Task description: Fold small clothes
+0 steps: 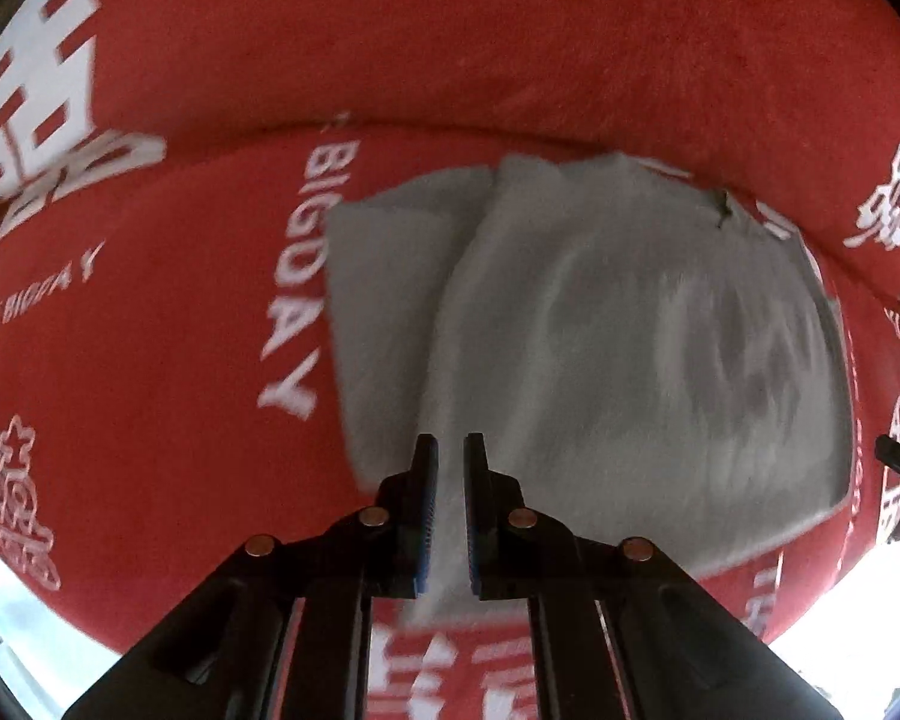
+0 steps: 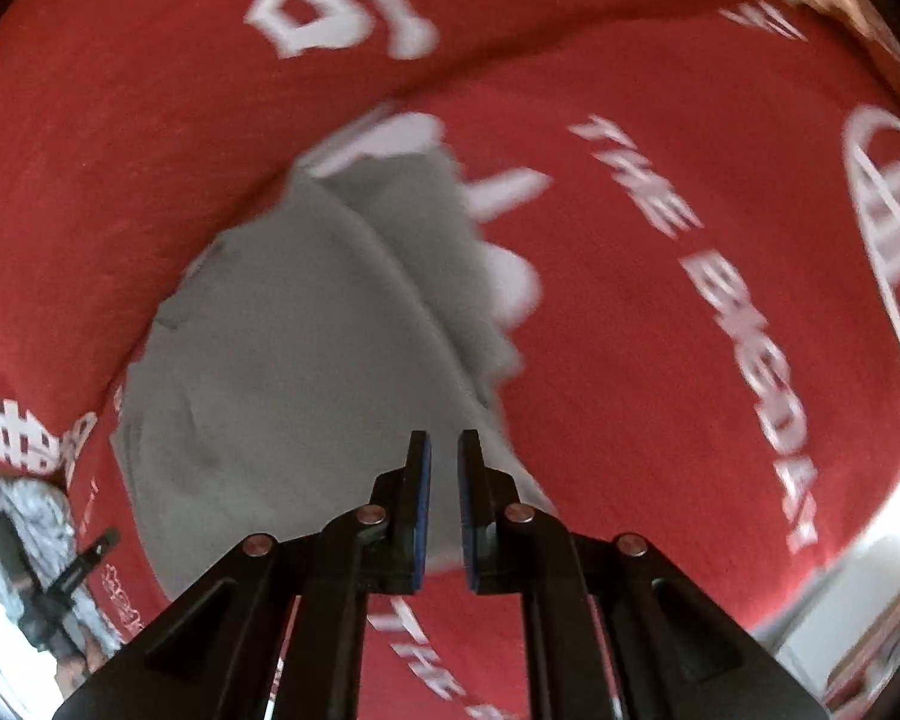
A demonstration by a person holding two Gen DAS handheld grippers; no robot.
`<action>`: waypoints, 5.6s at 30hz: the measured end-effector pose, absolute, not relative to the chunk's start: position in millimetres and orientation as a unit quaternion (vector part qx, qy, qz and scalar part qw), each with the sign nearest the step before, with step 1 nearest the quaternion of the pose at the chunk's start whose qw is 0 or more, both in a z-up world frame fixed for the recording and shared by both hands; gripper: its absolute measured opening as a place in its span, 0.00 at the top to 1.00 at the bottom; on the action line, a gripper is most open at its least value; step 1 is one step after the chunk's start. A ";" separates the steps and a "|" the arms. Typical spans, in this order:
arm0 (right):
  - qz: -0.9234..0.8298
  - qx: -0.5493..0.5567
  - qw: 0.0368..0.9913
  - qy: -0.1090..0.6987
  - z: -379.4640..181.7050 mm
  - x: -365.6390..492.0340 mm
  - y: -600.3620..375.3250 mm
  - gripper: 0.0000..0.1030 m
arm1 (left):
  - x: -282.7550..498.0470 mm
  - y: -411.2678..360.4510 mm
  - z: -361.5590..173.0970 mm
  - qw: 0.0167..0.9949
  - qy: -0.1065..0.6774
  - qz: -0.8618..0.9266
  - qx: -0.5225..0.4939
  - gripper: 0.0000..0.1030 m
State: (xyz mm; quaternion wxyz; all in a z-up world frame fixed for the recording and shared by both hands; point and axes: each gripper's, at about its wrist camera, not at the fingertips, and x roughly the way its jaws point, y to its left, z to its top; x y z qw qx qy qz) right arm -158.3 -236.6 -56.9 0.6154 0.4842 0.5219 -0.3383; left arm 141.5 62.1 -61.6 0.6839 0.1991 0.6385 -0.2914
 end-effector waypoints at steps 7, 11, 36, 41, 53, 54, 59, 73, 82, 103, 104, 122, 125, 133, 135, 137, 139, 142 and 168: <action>-0.320 0.485 0.611 0.538 -99.7 -125.4 -259.3 0.90 | 156.3 33.2 -110.0 0.684 0.643 -0.263 0.224 0.92; -0.319 0.499 0.607 0.529 -114.5 -137.9 -268.5 0.97 | 157.9 36.0 -111.4 0.683 0.639 -0.272 0.224 0.92; -0.291 0.513 0.585 0.557 -71.9 -146.0 -196.2 0.56 | 115.4 33.9 -85.4 0.645 0.675 -0.257 0.249 0.92; -0.278 0.521 0.579 0.562 -78.2 -145.8 -189.1 0.55 | 101.9 27.8 -88.5 0.628 0.687 -0.256 0.261 0.92; -0.248 0.507 0.595 0.572 -75.8 -140.4 -188.1 0.36 | 72.0 11.4 -88.4 0.631 0.670 -0.245 0.306 0.01; -0.244 0.507 0.597 0.573 -76.0 -139.8 -188.0 0.36 | 67.8 8.3 -88.1 0.628 0.667 -0.249 0.314 0.01; -0.235 0.514 0.595 0.572 -79.0 -140.3 -187.2 0.26 | 55.5 -3.5 -91.3 0.621 0.666 -0.241 0.336 0.01; -0.201 0.541 0.597 0.557 -83.3 -151.4 -189.4 0.23 | 48.4 -25.0 -83.2 0.621 0.681 -0.231 0.310 0.01; -0.185 0.569 0.589 0.544 -89.3 -157.8 -179.7 0.23 | 33.1 -8.9 -77.3 0.632 0.680 -0.226 0.296 0.01; -0.139 0.714 0.529 0.437 -143.2 -62.5 -21.5 0.23 | 159.9 127.0 -71.9 0.647 0.689 -0.273 0.180 0.01; -0.141 0.721 0.529 0.424 -146.3 -60.0 -17.6 0.23 | 162.0 131.7 -75.9 0.642 0.695 -0.274 0.172 0.01; -0.135 0.755 0.580 0.274 -105.7 -30.9 -48.8 0.93 | 189.6 107.4 -121.8 0.480 0.792 -0.372 -0.061 0.01; -0.128 0.743 0.593 0.283 -93.8 -28.9 -53.6 0.93 | 188.7 82.7 -124.4 0.460 0.790 -0.400 -0.070 0.01; -0.129 0.734 0.583 0.323 -102.5 -27.4 -44.7 0.93 | 178.2 31.2 -120.7 0.488 0.765 -0.419 -0.028 0.08; -0.132 0.720 0.569 0.374 -110.6 -28.5 -39.1 0.92 | 178.3 23.2 -121.6 0.505 0.760 -0.409 -0.008 0.43; -0.124 0.693 0.552 0.447 -115.9 -29.0 -34.8 0.88 | 176.3 17.0 -125.1 0.520 0.756 -0.394 0.043 0.65; -0.114 0.664 0.547 0.497 -113.9 -31.0 -34.9 0.88 | 177.0 17.7 -127.1 0.522 0.754 -0.395 0.059 0.66; -0.114 0.618 0.565 0.534 -97.4 -40.1 -49.4 0.82 | 178.4 16.4 -128.5 0.521 0.756 -0.391 0.060 0.66; -0.151 0.611 0.613 0.479 -129.1 -36.2 -184.7 0.86 | 88.6 -95.7 1.3 0.558 0.655 -0.492 0.133 0.82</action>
